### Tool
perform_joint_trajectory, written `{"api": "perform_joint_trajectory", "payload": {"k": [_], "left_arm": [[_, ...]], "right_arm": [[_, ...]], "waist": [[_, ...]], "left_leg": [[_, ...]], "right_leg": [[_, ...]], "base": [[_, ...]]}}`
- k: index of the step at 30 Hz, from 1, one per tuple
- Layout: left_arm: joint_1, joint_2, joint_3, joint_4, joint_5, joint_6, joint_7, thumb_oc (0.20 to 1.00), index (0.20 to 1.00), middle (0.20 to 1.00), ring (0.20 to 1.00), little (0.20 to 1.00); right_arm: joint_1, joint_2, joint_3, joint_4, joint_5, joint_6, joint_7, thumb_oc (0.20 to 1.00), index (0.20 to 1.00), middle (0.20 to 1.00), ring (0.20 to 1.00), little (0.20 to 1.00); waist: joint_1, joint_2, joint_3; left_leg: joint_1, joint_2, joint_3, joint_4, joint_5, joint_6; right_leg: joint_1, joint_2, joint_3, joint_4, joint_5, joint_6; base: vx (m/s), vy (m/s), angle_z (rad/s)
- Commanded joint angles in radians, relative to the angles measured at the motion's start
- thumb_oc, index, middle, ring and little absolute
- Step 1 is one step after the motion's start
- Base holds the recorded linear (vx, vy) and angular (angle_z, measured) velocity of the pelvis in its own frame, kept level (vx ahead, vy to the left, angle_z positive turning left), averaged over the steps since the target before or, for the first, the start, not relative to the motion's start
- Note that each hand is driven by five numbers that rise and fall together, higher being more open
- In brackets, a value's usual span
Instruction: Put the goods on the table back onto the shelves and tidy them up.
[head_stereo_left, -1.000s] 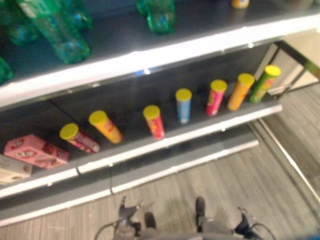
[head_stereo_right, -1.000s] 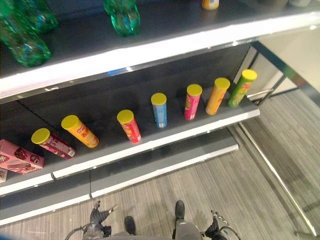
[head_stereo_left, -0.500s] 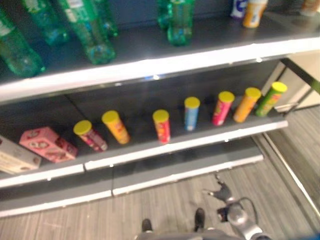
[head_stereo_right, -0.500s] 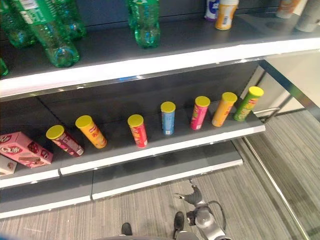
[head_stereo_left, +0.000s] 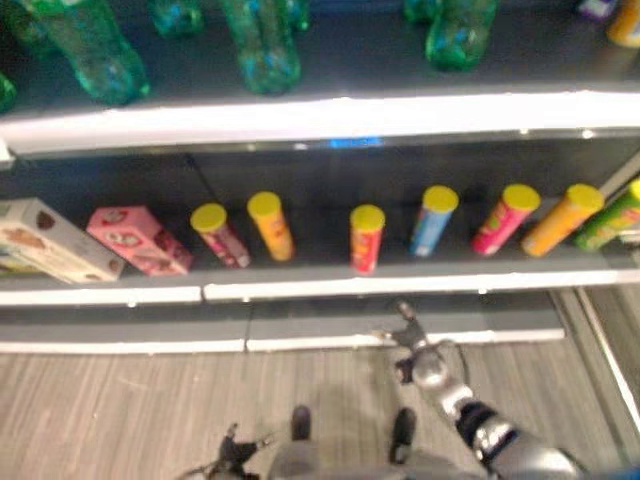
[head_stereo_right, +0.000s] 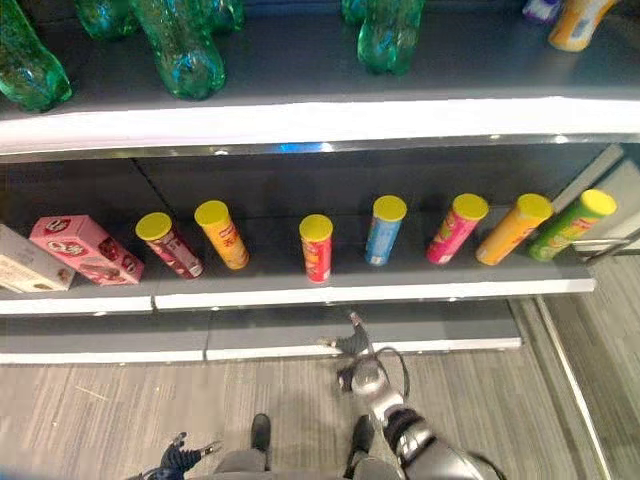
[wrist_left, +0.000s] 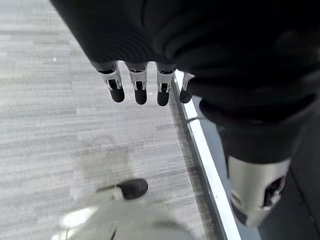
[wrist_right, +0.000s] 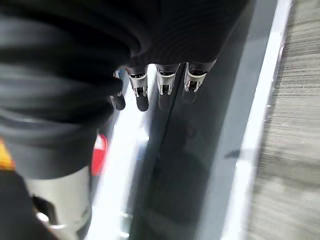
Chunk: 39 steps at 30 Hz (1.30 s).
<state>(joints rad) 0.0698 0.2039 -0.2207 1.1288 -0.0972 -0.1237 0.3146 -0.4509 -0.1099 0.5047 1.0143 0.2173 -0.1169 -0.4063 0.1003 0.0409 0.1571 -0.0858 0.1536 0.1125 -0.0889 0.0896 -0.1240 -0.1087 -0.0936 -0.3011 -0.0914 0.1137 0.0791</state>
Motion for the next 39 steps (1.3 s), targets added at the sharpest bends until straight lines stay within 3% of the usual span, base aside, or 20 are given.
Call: {"api": "perform_joint_trajectory", "payload": {"k": [1,8,13,30,39], "left_arm": [[-0.054,0.042,-0.080,0.034,0.016,-0.012,0.020,1.000,1.000,1.000,1.000,1.000],[-0.092,0.050,-0.125,0.018,0.020,-0.026,0.024,1.000,1.000,1.000,1.000,1.000],[-0.122,0.049,-0.147,0.014,0.020,-0.029,0.028,1.000,1.000,1.000,1.000,1.000],[-0.138,0.053,-0.127,0.063,0.055,-0.013,0.026,1.000,1.000,1.000,1.000,1.000],[-0.144,0.059,-0.109,0.099,0.057,-0.005,0.027,1.000,1.000,1.000,1.000,1.000]], "right_arm": [[-0.093,0.048,0.001,0.022,0.016,-0.017,-0.037,1.000,1.000,1.000,1.000,1.000],[-0.200,0.019,-0.019,0.082,0.003,0.005,-0.045,1.000,1.000,1.000,1.000,1.000],[-0.245,0.001,-0.004,0.118,-0.061,0.024,-0.054,1.000,1.000,1.000,1.000,1.000],[-0.293,0.017,0.102,-0.022,-0.181,0.010,-0.039,1.000,1.000,1.000,1.000,1.000],[-0.341,0.038,0.115,-0.005,-0.191,0.006,-0.032,1.000,1.000,1.000,1.000,1.000]], "waist": [[0.038,-0.035,0.031],[0.053,-0.013,0.065],[0.055,-0.014,0.076],[0.039,-0.063,0.084],[0.043,-0.079,0.079]], "left_leg": [[0.008,-0.060,0.008,0.002,-0.053,0.024],[-0.017,-0.089,-0.003,0.002,-0.051,0.038],[-0.030,-0.098,-0.003,0.002,-0.050,0.044],[-0.039,-0.099,-0.001,0.002,-0.055,0.050],[-0.037,-0.097,0.002,0.002,-0.059,0.050]], "right_leg": [[0.041,-0.060,0.036,0.004,-0.019,0.073],[0.015,-0.086,0.038,0.008,-0.003,0.084],[0.000,-0.098,0.040,0.010,0.006,0.088],[-0.017,-0.098,0.051,0.015,0.010,0.086],[-0.018,-0.095,0.052,0.015,0.008,0.085]], "base": [[-0.01,0.109,0.09],[-0.04,0.069,0.09],[-0.01,0.019,0.00],[0.00,0.000,0.00],[0.00,0.000,0.00]]}}
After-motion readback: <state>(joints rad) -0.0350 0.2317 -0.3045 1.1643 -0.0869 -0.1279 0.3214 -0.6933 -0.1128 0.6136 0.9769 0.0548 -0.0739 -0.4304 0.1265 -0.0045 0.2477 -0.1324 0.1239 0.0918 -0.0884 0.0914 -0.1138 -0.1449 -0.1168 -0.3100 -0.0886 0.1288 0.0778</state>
